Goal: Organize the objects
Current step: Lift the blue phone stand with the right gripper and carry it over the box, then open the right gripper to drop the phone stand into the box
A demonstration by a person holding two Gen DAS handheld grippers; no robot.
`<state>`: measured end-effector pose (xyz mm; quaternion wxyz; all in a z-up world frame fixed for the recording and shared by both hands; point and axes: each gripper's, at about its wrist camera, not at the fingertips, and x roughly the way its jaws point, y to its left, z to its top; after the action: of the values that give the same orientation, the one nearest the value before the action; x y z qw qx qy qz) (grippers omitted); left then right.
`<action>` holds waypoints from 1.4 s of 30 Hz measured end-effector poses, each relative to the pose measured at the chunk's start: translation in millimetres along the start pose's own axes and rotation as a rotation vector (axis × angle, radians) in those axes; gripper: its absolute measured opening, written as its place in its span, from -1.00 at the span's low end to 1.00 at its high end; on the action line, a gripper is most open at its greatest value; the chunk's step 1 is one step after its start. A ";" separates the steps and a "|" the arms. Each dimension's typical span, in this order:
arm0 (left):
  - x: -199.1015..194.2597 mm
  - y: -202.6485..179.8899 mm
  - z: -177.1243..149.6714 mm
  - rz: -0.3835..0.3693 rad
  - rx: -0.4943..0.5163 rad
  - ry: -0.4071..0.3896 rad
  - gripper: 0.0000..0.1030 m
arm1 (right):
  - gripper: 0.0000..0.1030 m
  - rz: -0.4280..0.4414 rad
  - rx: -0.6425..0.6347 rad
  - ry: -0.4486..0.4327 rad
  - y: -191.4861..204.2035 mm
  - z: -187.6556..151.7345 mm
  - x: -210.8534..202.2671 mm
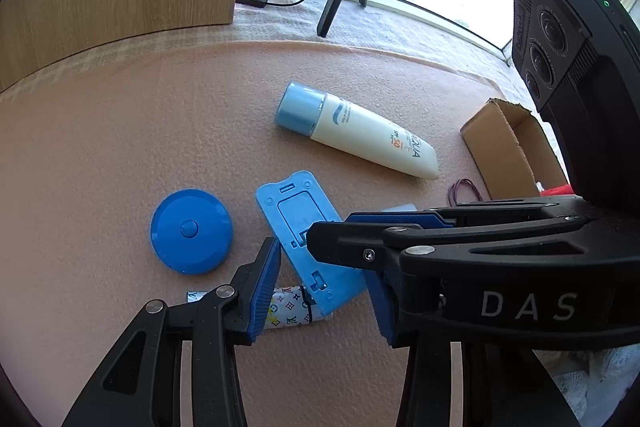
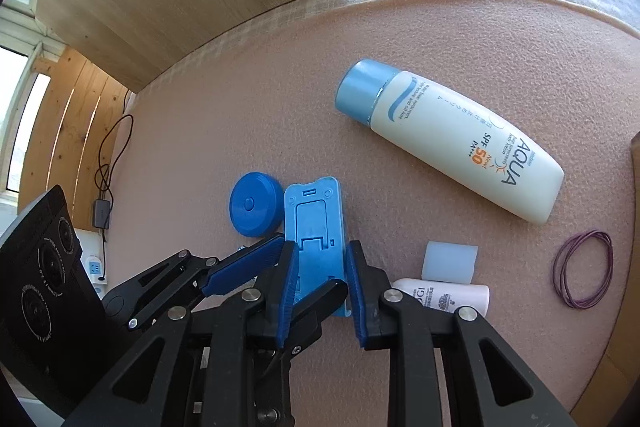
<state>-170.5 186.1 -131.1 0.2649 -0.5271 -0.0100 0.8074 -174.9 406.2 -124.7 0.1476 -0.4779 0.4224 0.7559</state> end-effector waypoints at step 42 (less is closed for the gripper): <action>35.6 -307.2 56.5 -0.152 0.392 -0.078 0.00 | -0.34 -0.182 0.246 -0.387 -189.8 -53.1 -224.6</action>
<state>-101.6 480.6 -45.4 0.4220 -0.4315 0.0972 0.7914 88.0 519.1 -38.8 0.3505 -0.3387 0.4304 0.7597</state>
